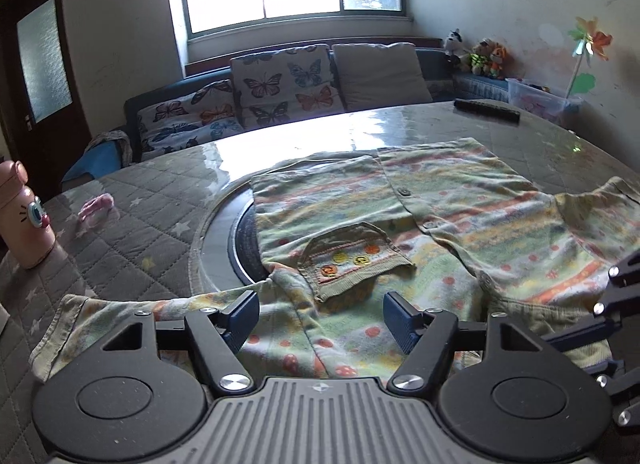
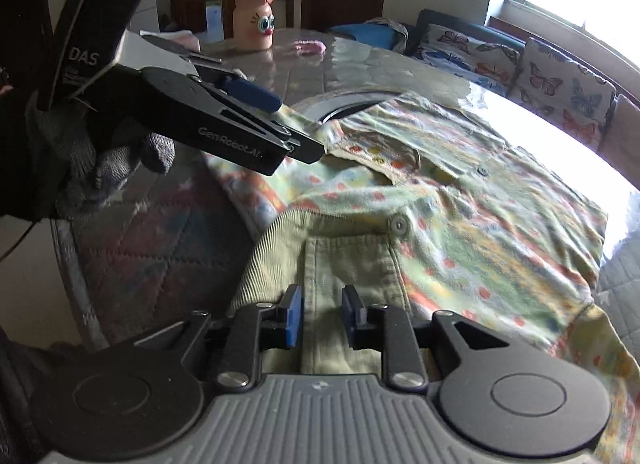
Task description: Fold clothes
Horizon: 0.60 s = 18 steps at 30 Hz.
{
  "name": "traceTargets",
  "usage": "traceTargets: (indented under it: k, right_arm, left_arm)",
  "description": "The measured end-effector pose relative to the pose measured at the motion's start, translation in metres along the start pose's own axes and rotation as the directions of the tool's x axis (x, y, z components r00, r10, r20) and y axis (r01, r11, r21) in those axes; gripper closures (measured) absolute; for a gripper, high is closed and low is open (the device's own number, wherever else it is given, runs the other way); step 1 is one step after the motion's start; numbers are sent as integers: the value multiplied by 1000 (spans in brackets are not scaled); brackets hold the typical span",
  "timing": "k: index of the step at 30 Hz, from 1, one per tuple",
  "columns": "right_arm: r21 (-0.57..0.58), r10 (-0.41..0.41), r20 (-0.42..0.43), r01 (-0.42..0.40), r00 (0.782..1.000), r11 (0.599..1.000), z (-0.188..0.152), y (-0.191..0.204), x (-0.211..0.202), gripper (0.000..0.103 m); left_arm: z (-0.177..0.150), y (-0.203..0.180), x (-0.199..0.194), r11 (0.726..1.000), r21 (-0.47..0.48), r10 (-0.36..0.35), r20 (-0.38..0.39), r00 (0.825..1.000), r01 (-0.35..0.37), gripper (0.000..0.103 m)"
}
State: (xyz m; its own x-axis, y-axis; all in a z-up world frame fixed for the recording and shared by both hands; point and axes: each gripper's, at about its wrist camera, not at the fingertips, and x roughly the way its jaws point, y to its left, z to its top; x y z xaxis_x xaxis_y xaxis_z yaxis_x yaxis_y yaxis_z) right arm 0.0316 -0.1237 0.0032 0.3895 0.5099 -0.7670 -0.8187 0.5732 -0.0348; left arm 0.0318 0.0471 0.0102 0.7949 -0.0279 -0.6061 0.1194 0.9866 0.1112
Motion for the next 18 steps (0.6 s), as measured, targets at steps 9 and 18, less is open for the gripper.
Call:
traceTargets:
  k: [9, 18]
  right_arm:
    - [45, -6, 40, 4, 999, 999, -2, -8, -13, 98]
    - [250, -11, 176, -33, 984, 968, -2, -46, -61, 99]
  left_arm:
    - [-2, -8, 3, 998, 60, -9, -5, 1000, 9, 32]
    - [-4, -25, 8, 988, 136, -72, -7, 997, 73, 32]
